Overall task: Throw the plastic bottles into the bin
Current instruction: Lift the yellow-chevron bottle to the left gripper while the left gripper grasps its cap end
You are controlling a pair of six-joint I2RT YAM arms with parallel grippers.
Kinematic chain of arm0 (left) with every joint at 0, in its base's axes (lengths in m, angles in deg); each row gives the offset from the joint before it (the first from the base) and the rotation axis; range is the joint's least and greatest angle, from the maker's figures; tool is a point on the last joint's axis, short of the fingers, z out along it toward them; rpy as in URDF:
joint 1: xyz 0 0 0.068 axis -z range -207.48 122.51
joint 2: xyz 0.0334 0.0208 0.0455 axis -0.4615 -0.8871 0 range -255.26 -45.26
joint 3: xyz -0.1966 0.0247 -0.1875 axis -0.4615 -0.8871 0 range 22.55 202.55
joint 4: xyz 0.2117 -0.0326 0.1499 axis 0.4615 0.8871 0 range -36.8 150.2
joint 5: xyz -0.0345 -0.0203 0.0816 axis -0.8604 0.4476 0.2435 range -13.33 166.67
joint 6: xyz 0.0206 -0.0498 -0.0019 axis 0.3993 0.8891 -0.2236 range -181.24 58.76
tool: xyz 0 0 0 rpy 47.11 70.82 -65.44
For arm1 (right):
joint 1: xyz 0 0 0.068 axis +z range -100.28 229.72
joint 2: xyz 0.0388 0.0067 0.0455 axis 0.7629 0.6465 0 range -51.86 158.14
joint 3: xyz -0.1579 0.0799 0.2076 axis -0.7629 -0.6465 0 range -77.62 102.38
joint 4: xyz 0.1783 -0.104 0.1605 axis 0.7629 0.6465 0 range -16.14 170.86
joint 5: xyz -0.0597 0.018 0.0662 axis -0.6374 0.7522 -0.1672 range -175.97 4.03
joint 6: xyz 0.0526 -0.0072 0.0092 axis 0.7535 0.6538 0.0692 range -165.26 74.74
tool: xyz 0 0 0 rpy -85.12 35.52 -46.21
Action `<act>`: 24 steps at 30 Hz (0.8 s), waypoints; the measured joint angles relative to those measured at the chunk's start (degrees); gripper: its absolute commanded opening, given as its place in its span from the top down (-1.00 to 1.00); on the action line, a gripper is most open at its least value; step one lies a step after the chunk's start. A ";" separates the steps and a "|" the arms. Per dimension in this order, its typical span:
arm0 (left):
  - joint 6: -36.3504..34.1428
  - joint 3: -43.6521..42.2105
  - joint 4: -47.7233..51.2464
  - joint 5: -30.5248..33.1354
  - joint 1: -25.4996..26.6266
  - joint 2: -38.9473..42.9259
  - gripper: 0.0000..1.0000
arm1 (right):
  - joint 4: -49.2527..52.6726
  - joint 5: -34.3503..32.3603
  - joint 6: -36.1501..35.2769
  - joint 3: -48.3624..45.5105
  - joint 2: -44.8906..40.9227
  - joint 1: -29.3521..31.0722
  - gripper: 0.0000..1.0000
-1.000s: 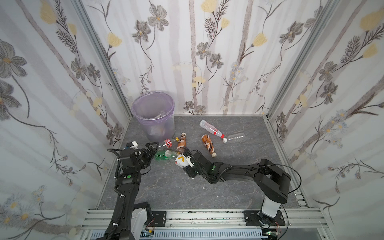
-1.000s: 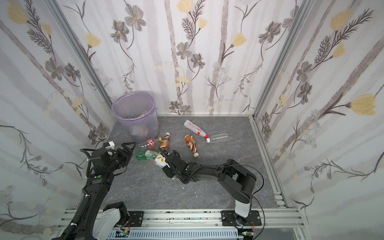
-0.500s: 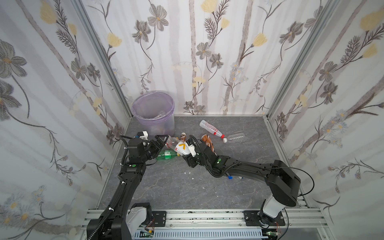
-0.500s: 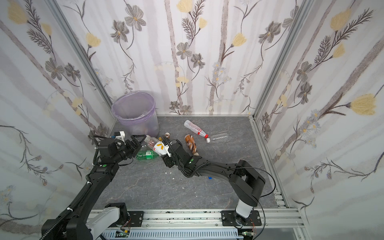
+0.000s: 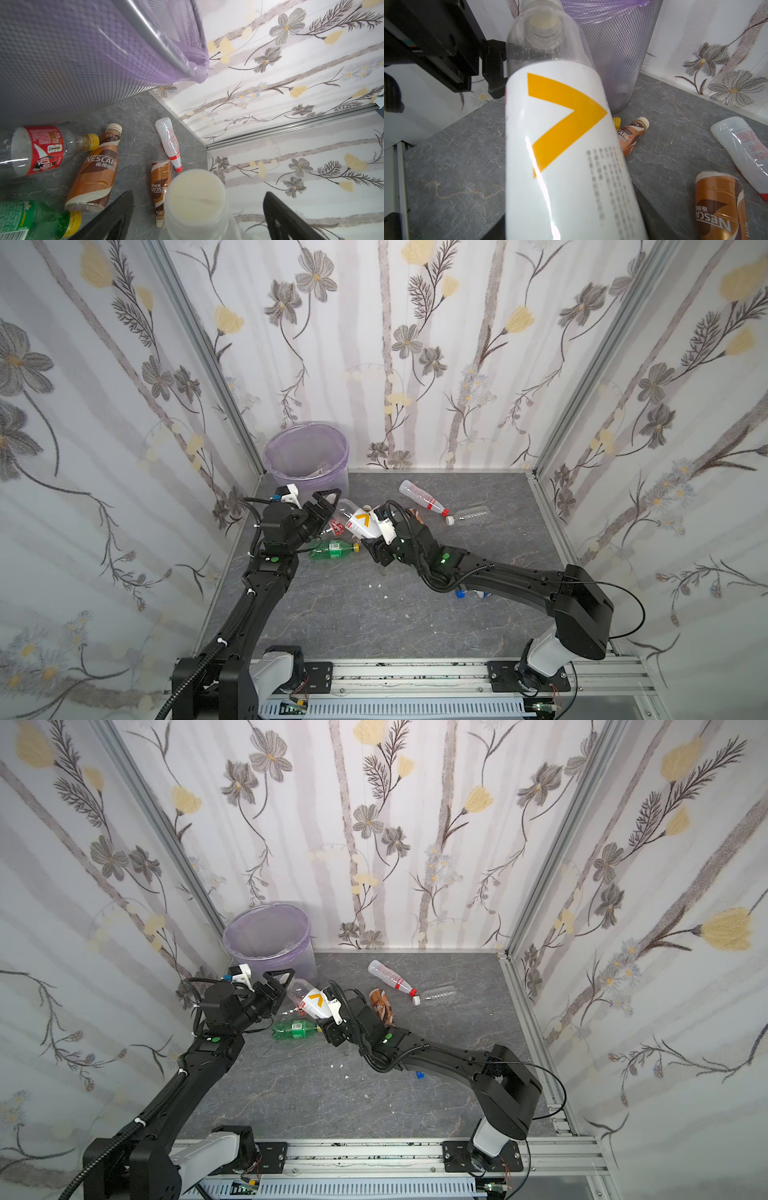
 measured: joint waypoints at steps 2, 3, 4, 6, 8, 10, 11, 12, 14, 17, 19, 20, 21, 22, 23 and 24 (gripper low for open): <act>0.22 0.52 -0.72 0.83 0.76 -1.03 -0.82 | 0.00 0.07 0.00 -0.02 0.00 0.00 -0.22; 0.31 0.76 -0.94 1.20 1.07 -1.42 -0.75 | 0.00 0.09 0.00 -0.02 0.00 0.00 -0.21; 0.44 0.98 -1.25 1.62 1.44 -1.84 -0.68 | -0.04 0.09 0.00 -0.02 0.00 0.00 -0.21; 0.46 1.36 -1.86 2.16 2.14 -2.29 -0.56 | -0.24 0.11 0.02 -0.02 0.00 0.00 -0.22; 0.46 1.64 -2.54 2.99 2.75 -2.34 -0.42 | -0.44 0.26 0.02 -0.02 0.00 0.00 -0.22; 0.42 1.75 -2.75 4.15 3.13 -2.34 -0.28 | -0.92 0.26 0.17 -0.02 -0.04 -0.02 -0.23; 0.42 1.75 -2.75 4.24 3.21 -2.38 -0.18 | -1.25 0.26 0.17 -0.15 -0.15 -0.07 -0.23; 0.42 1.77 -2.75 4.31 3.21 -2.45 -0.12 | -1.42 0.26 0.17 -0.28 -0.31 -0.09 -0.23; 0.39 1.79 -3.02 4.98 3.37 -2.69 -0.05 | -1.75 0.24 0.20 -0.44 -0.46 -0.13 -0.24; 0.39 1.79 -3.32 5.35 3.45 -2.86 0.09 | -1.70 0.26 0.17 -0.68 -0.66 -0.26 -0.27; 0.44 1.79 -3.76 5.75 3.45 -2.91 0.15 | -1.75 0.26 0.20 -0.83 -0.74 -0.28 -0.34; 0.44 1.79 -3.87 5.70 3.48 -2.91 0.17 | -1.77 0.26 0.20 -1.01 -0.85 -0.28 -0.38; 0.42 1.79 -4.00 5.70 3.54 -2.91 0.19 | -1.75 0.39 0.15 -1.14 -0.92 -0.26 -0.41; 0.39 1.79 -4.04 5.70 3.58 -2.91 0.22 | -1.75 0.72 0.15 -1.25 -0.98 -0.26 -0.45; 0.37 1.79 -4.07 5.64 3.58 -2.91 0.26 | -1.75 0.92 0.13 -1.31 -1.07 -0.28 -0.53; 0.37 1.79 -4.07 5.62 3.58 -2.93 0.30 | -1.75 1.05 0.15 -1.38 -1.14 -0.33 -0.61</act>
